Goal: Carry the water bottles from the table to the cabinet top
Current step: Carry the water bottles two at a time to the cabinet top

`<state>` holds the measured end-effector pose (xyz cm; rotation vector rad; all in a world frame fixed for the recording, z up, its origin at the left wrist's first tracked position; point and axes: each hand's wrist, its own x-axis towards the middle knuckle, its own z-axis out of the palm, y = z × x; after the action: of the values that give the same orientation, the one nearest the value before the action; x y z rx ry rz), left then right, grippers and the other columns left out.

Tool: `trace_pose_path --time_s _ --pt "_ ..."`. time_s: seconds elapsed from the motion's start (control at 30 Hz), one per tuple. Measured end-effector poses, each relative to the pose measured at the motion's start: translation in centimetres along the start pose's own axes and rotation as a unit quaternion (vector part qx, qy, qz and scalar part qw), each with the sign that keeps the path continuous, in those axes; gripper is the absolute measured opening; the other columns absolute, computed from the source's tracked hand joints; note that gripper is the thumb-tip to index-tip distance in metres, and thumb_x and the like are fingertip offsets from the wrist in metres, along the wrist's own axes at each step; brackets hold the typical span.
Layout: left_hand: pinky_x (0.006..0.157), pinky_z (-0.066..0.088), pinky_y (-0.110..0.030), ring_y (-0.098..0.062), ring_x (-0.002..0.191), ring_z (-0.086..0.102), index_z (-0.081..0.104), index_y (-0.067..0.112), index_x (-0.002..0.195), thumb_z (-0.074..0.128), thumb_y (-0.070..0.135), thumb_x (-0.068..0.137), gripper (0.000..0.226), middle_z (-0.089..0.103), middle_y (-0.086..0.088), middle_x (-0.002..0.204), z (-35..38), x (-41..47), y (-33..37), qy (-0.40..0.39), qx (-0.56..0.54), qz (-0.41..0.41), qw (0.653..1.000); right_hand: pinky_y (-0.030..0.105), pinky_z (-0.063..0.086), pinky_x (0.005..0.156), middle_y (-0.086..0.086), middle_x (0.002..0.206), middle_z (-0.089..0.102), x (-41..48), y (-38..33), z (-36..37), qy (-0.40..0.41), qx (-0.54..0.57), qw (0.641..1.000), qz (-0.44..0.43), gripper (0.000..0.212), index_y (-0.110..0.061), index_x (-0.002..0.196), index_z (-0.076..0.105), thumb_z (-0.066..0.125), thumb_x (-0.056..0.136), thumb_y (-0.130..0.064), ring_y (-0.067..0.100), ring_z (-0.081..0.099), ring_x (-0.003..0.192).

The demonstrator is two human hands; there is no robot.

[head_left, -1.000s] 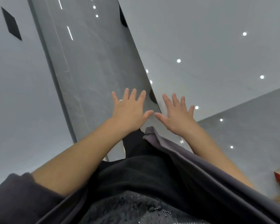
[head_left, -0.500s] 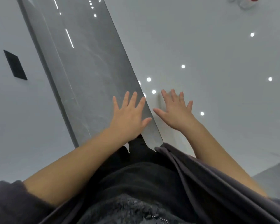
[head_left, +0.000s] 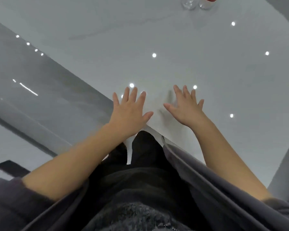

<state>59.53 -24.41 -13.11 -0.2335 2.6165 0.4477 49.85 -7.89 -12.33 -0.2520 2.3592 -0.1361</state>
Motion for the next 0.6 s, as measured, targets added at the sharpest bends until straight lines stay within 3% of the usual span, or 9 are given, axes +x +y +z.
trace_pose_path --time_s 0.17,0.33,0.43,0.6 --pt "0.116 0.003 -0.059 -0.03 0.149 -0.002 0.008 0.018 0.154 0.029 0.057 0.097 0.072 0.006 -0.009 0.162 -2.8 5.5 -1.7 -0.047 0.03 0.069 0.996 0.058 -0.006 0.117 0.004 0.165 -0.008 1.8 -1.4 -0.5 0.015 0.091 0.994 0.064 0.075 -0.031 0.156 -0.001 0.04 0.097 -0.054 0.03 -0.013 0.15" --pt "0.117 0.002 -0.056 -0.028 0.149 -0.003 0.006 0.02 0.154 0.029 0.057 0.097 0.071 0.004 -0.007 0.162 -6.0 11.8 -3.1 -0.072 0.031 0.082 0.994 0.052 0.001 0.121 0.001 0.165 -0.003 6.8 -2.5 -3.9 0.088 0.235 0.964 0.094 0.076 -0.029 0.156 0.003 0.049 0.098 -0.044 0.026 -0.009 0.152" --pt "0.118 0.003 -0.053 -0.028 0.15 0.0 0.008 0.018 0.154 0.032 0.054 0.098 0.071 0.006 -0.006 0.162 -8.7 16.8 -4.2 -0.055 0.008 0.093 0.994 0.049 0.009 0.122 0.0 0.165 0.002 10.9 -3.5 -7.4 0.148 0.327 0.929 0.086 0.082 -0.026 0.156 0.006 0.057 0.094 -0.039 0.021 -0.004 0.152" --pt "0.12 0.002 -0.044 -0.026 0.15 0.005 0.007 0.013 0.154 0.046 0.05 0.096 0.08 0.01 -0.008 0.162 -12.6 25.2 -4.4 -0.039 -0.078 0.132 0.987 0.038 0.025 0.119 -0.003 0.163 0.016 17.4 -4.4 -12.5 0.232 0.469 0.842 0.131 0.09 -0.028 0.156 0.009 0.069 0.088 -0.03 0.016 0.02 0.149"
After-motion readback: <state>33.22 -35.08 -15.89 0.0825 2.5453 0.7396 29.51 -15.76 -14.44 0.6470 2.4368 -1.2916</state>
